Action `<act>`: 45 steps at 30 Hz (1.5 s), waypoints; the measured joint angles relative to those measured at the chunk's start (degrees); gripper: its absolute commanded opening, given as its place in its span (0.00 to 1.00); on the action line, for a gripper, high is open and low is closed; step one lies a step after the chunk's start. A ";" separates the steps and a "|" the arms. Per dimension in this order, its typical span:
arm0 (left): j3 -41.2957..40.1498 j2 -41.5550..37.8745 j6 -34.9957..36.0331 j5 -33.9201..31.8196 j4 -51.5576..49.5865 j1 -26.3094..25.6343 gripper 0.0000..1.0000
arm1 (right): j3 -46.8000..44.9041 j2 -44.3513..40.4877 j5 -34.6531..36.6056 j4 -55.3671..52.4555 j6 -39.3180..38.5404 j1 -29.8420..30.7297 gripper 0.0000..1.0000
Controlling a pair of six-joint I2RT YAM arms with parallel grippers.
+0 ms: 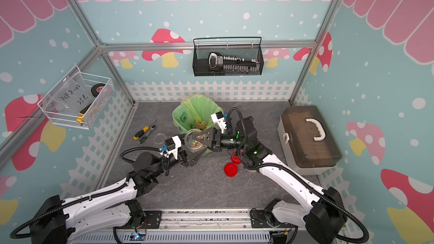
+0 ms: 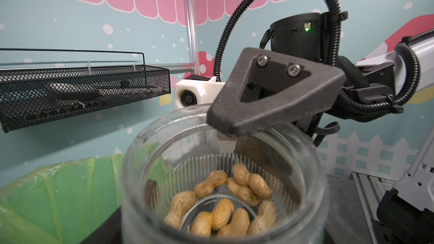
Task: Empty moldy peanuts from jars
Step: Pour the moldy peanuts from the jar into the trash bin.
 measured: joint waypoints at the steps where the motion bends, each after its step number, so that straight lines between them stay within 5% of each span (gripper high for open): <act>1: 0.02 0.00 -0.04 0.02 -0.09 0.00 0.37 | 0.09 0.00 0.15 -0.31 -0.44 -0.02 0.84; 11: 0.09 0.17 1.79 -0.22 -1.40 0.02 0.40 | 1.05 -0.02 2.29 -4.00 -1.20 -0.09 0.67; 16: 0.09 0.33 2.19 -0.46 -1.92 0.02 0.56 | 1.05 -0.07 2.97 -4.83 -1.14 -0.09 0.63; 19: 0.09 0.37 2.23 -0.59 -2.27 0.02 0.78 | 1.03 -0.11 3.43 -5.31 -1.09 -0.09 0.61; 28: 1.05 0.31 -0.11 -0.63 -1.88 -0.09 0.98 | -0.74 -0.22 3.91 -5.27 -4.17 -0.57 0.56; 45: 1.09 -1.77 -1.36 -0.87 -1.31 -0.09 0.99 | -2.43 -2.51 6.27 -8.96 -11.17 -7.39 0.55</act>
